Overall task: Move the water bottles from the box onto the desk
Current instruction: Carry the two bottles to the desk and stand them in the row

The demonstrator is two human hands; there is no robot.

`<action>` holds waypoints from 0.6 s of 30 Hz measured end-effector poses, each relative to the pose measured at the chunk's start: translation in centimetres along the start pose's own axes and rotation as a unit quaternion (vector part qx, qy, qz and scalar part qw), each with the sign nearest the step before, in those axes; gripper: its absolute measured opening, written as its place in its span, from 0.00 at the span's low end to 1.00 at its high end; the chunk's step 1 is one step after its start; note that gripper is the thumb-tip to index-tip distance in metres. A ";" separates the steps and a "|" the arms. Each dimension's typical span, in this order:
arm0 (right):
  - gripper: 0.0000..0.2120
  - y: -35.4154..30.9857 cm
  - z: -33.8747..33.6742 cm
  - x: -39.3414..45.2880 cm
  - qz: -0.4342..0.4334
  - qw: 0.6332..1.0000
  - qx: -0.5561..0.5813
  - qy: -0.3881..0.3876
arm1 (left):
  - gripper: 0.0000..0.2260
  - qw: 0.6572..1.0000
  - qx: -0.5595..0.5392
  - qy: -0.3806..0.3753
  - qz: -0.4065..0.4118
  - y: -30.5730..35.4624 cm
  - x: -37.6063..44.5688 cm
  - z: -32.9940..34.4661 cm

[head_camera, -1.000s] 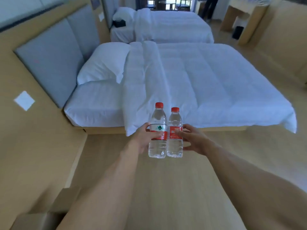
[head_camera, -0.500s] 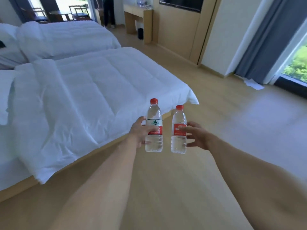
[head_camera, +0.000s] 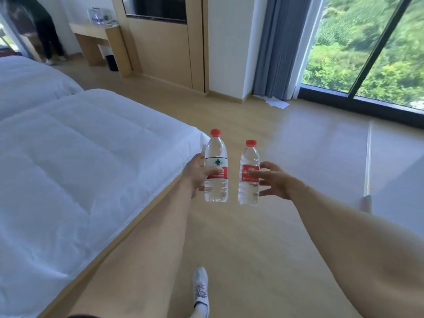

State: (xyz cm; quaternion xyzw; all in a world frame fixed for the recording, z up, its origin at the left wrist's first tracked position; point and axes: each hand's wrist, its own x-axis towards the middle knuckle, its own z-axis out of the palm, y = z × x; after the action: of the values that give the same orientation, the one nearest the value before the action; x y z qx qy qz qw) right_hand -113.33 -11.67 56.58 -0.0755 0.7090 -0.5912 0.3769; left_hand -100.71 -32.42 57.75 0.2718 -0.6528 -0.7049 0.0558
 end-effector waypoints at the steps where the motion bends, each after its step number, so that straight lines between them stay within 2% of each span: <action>1: 0.20 -0.6 -0.7 1.1 -0.002 1.000 0.004 0.011 | 0.18 1.000 0.006 -0.014 0.000 0.6 1.8 0.5; 5: 0.20 -3.7 -2.8 6.0 -0.010 0.999 0.013 0.044 | 0.23 0.998 0.025 -0.055 -0.001 3.0 9.6 1.9; 11: 0.21 -8.9 -5.0 14.0 -0.007 0.995 0.024 0.091 | 0.23 0.994 0.025 -0.106 -0.006 6.9 20.8 3.1; 18: 0.17 -12.7 -8.1 21.6 -0.009 0.992 0.042 0.117 | 0.22 0.989 0.041 -0.141 0.000 10.2 30.5 5.2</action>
State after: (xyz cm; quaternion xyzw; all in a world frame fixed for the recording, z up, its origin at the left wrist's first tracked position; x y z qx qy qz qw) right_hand -137.90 -20.94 58.52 0.0037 0.7223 -0.6281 0.2895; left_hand -131.70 -42.50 57.95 0.1719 -0.6827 -0.7086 -0.0479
